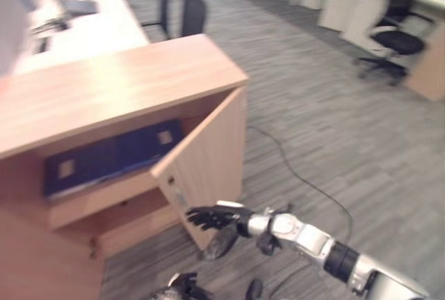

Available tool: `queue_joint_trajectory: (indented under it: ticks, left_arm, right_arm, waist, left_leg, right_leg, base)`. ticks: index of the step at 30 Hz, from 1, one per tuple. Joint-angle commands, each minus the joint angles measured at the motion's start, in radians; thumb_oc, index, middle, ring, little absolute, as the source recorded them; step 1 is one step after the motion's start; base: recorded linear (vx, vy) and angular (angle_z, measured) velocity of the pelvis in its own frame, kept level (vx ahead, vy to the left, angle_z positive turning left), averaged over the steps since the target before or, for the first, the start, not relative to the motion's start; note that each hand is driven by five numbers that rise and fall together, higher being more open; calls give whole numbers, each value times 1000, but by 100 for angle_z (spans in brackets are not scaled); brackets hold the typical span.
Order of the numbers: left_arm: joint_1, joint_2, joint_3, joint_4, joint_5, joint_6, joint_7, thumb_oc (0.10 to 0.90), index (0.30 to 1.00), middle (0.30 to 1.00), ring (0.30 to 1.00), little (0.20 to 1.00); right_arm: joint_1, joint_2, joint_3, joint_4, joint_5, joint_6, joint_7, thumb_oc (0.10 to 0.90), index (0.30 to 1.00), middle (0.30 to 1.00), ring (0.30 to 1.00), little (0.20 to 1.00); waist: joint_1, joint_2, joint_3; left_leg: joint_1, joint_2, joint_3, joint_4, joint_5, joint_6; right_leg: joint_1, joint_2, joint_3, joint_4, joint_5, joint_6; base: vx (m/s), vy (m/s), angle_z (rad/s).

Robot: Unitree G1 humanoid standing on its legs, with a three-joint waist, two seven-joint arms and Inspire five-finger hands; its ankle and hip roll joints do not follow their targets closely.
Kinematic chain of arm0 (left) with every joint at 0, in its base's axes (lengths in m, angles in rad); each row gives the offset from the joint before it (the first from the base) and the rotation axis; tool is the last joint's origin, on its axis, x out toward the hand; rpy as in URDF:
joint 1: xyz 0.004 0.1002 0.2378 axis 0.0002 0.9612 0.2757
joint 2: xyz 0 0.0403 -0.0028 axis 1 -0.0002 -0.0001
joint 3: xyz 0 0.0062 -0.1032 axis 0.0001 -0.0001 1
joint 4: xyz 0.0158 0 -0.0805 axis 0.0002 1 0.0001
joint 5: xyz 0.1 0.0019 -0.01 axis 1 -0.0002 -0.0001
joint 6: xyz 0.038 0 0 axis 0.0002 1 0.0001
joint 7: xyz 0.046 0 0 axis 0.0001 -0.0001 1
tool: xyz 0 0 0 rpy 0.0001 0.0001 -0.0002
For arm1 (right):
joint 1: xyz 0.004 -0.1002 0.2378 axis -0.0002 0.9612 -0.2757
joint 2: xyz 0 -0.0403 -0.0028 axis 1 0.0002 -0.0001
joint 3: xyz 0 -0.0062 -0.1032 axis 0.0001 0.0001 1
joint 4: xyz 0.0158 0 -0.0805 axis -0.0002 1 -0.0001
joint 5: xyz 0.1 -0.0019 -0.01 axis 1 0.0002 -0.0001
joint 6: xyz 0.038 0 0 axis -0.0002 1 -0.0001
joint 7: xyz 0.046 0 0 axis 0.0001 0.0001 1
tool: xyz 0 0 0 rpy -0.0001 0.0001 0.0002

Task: Put the empty folder in the office cabinet

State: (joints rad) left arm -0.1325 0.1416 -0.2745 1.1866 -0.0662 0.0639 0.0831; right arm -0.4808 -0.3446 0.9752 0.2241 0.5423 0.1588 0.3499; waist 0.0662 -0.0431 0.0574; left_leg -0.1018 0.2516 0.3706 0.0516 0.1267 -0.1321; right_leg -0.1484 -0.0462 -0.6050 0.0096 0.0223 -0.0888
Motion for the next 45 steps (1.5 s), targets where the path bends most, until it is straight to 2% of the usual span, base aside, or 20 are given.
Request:
queue_joint_trajectory:
  ticks: [1, 5, 7, 10, 11, 17, 19, 20, 24, 27, 28, 29, 30, 32, 33, 35, 38, 41, 43, 45]
  left_arm:
    - [-24, 36, -9, -30, -42, -30, 22, 800, 900, 900, 900, 900]
    - [1, 24, 10, -49, -110, -31, 2, 800, 900, 900, 900, 900]
    - [20, 18, 13, -28, -98, -17, -11, 800, 900, 900, 900, 900]
    - [30, 12, 7, -19, -86, -11, -20, 800, 900, 900, 900, 900]
    - [56, 9, 6, -2, -61, -6, -33, 800, 900, 900, 900, 900]
    - [83, 33, -14, 61, 81, -14, -39, 800, 900, 900, 900, 900]
    - [79, 19, -33, 64, 42, -19, -40, 800, 900, 900, 900, 900]
    - [80, 12, -19, 66, 5, -22, -34, 800, 900, 900, 900, 900]
    - [72, -3, 12, 75, -80, -18, -27, 800, 900, 900, 900, 900]
    - [27, -15, 90, 75, -238, -27, 4, 800, 900, 900, 900, 900]
    - [24, -14, 89, 75, -240, -27, 5, 800, 900, 900, 900, 900]
    - [47, 92, 214, 126, -263, -33, 13, 800, 900, 900, 900, 900]
    - [42, 99, 265, 150, -324, -38, 13, 800, 900, 900, 900, 900]
    - [33, 114, 297, 150, -358, -76, 55, 800, 900, 900, 900, 900]
    - [33, 113, 297, 149, -358, -77, 57, 800, 900, 900, 900, 900]
    - [9, 165, 306, 30, -395, -111, 83, 800, 900, 900, 900, 900]
    - [-9, 234, 327, -38, -413, -112, 75, 800, 900, 900, 900, 900]
    - [-79, 395, 381, -71, -400, -119, 73, 800, 900, 900, 900, 900]
    - [-102, 439, 391, -85, -394, -123, 78, 800, 900, 900, 900, 900]
    - [-201, 588, 394, -113, -349, -131, 79, 800, 900, 900, 900, 900]
  right_arm:
    - [-94, 41, -58, -38, 24, -75, 14, 800, 900, 900, 900, 900]
    - [-84, 56, -78, 13, 20, -74, -7, 800, 900, 900, 900, 900]
    - [-64, 63, -95, 26, 0, -65, -8, 800, 900, 900, 900, 900]
    - [-36, 50, -112, 33, -13, -54, -6, 800, 900, 900, 900, 900]
    - [7, 35, -148, 61, -42, -60, -27, 800, 900, 900, 900, 900]
    - [149, 24, -246, 215, -108, -91, -87, 800, 900, 900, 900, 900]
    - [294, 91, -411, 466, -58, -87, -222, 800, 900, 900, 900, 900]
    - [315, 113, -464, 542, -61, -85, -271, 800, 900, 900, 900, 900]
    - [328, 196, -628, 760, 24, -94, -360, 800, 900, 900, 900, 900]
    - [359, 261, -787, 944, 179, -119, -438, 800, 900, 900, 900, 900]
    - [354, 262, -789, 949, 180, -121, -437, 800, 900, 900, 900, 900]
    - [391, 251, -874, 976, 225, -139, -439, 800, 900, 900, 900, 900]
    - [407, 262, -908, 993, 243, -152, -443, 800, 900, 900, 900, 900]
    - [419, 261, -947, 1037, 282, -166, -464, 800, 900, 900, 900, 900]
    - [417, 261, -948, 1039, 283, -167, -463, 800, 900, 900, 900, 900]
    - [417, 221, -1003, 1111, 238, -158, -483, 800, 900, 900, 900, 900]
    - [434, 194, -1033, 1142, 183, -142, -480, 800, 900, 900, 900, 900]
    - [482, 175, -1034, 1166, 105, -136, -454, 800, 900, 900, 900, 900]
    - [493, 166, -1037, 1164, 89, -134, -449, 800, 900, 900, 900, 900]
    - [532, 134, -1053, 1159, 67, -137, -421, 800, 900, 900, 900, 900]
  waist:
    - [23, -30, 54]
    - [59, -19, 48]
    - [69, 4, 19]
    - [63, 25, 3]
    - [66, 46, -6]
    - [96, 93, 4]
    - [109, 117, 13]
    - [115, 120, 11]
    - [130, 119, -3]
    - [146, 110, -22]
    - [145, 109, -21]
    - [139, 103, -30]
    - [120, 94, -32]
    - [76, 82, -31]
    - [79, 82, -30]
    - [62, 83, -40]
    - [63, 81, -54]
    - [38, 75, -73]
    - [29, 75, -74]
    - [-16, 82, -84]
  left_leg:
    - [65, 3, 19, 22, -14, -31]
    - [71, -27, -16, 151, -114, -16]
    - [143, -62, 1, 124, -150, -17]
    - [173, -87, -11, 94, -163, -15]
    - [180, -113, -27, 42, -197, 7]
    - [176, -152, -64, -92, -195, 37]
    - [164, -220, -147, -138, -186, 90]
    - [157, -234, -162, -139, -190, 98]
    - [137, -272, -205, -139, -190, 116]
    - [126, -304, -239, -139, -190, 126]
    - [126, -304, -241, -139, -190, 127]
    - [127, -308, -244, -139, -187, 123]
    - [129, -307, -256, -139, -186, 121]
    - [136, -310, -274, -139, -196, 121]
    - [135, -311, -270, -139, -196, 122]
    - [133, -311, -251, -139, -206, 126]
    - [126, -310, -235, -139, -204, 124]
    - [133, -298, -200, -139, -204, 118]
    - [136, -297, -192, -139, -206, 117]
    - [152, -295, -166, -139, -219, 118]
  right_leg:
    - [150, -1, 102, -97, -125, 113]
    - [142, -24, 0, -93, -123, 112]
    - [135, -41, -85, -80, -132, 110]
    - [134, -55, -139, -67, -140, 106]
    - [133, -80, -189, -43, -143, 105]
    - [163, -161, -274, 30, -125, 117]
    - [170, -274, -338, 114, -68, 166]
    - [178, -294, -354, 114, -49, 180]
    - [211, -325, -389, 98, -18, 209]
    - [250, -341, -425, 75, 9, 237]
    - [253, -341, -428, 73, 12, 238]
    - [259, -343, -418, 65, 17, 249]
    - [254, -349, -387, 66, 24, 263]
    - [226, -356, -238, 70, 39, 284]
    - [223, -357, -234, 71, 41, 283]
    - [202, -340, -87, 26, 56, 292]
    - [212, -318, -91, -30, 73, 303]
    - [224, -289, -76, -86, 88, 310]
    - [225, -287, -69, -89, 89, 312]
    - [222, -285, -49, -89, 91, 318]
  base:
    - [-66, -64, 187]
    - [-73, -32, 82]
    - [-20, 75, 103]
    - [-21, 112, 87]
    - [-23, 112, 79]
    - [-62, 255, 135]
    - [-142, 558, 79]
    - [-93, 376, 81]
    - [-7, 168, 66]
    - [33, 133, 47]
    - [52, 94, 63]
    - [62, 60, 50]
    - [93, 67, 4]
    - [78, 18, 12]
    - [44, 28, 50]
    - [59, 37, 31]
    - [43, -20, -10]
    - [66, -37, -32]
    - [42, 0, -42]
    - [69, 18, -44]
